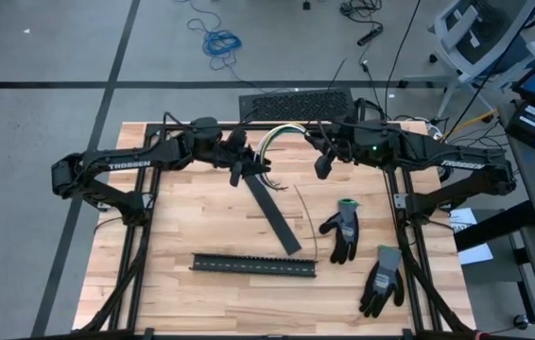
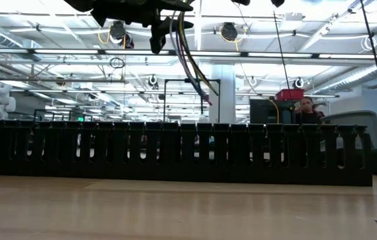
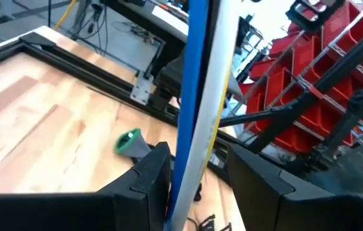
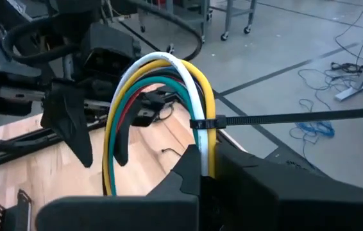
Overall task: Ziptie cables
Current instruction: Put the zip-tied cables in the black cable duct
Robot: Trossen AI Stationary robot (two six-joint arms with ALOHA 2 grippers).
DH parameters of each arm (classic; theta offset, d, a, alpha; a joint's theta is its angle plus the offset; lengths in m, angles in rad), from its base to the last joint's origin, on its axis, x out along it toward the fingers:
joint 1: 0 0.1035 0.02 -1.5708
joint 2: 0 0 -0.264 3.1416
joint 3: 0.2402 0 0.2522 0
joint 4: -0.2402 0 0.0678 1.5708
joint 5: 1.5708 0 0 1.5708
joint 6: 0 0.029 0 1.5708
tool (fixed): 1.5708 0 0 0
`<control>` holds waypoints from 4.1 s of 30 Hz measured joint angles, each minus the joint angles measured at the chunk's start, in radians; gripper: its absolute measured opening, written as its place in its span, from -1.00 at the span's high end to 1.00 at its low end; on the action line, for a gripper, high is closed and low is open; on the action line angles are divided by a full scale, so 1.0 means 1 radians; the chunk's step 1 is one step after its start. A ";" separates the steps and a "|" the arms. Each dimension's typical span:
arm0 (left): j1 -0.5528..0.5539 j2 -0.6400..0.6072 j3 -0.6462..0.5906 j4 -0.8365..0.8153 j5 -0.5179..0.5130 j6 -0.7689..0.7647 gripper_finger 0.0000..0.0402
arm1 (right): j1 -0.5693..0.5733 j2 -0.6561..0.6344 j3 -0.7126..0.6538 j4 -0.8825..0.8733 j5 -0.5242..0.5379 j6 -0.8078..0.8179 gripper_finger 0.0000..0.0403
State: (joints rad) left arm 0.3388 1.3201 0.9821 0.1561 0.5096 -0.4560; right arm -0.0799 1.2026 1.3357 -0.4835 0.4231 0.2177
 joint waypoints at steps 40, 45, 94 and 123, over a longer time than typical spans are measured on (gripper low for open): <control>-0.138 0.069 0.000 0.131 -0.303 0.070 0.25 | -0.032 -0.019 0.000 0.099 0.130 -0.045 1.00; -0.138 0.069 0.000 0.171 -0.304 0.044 0.25 | -0.040 -0.038 0.000 0.099 0.155 -0.052 1.00; -0.191 0.146 0.000 0.504 -0.641 0.053 0.25 | -0.051 -0.065 0.000 0.305 0.187 -0.104 1.00; -0.191 0.192 0.002 0.644 -0.720 0.099 0.25 | -0.051 -0.045 0.000 0.399 0.147 -0.047 1.00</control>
State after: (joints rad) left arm 0.1478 1.5118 0.9836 0.8000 -0.2100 -0.3568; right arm -0.1312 1.1572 1.3357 -0.0844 0.5705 0.1710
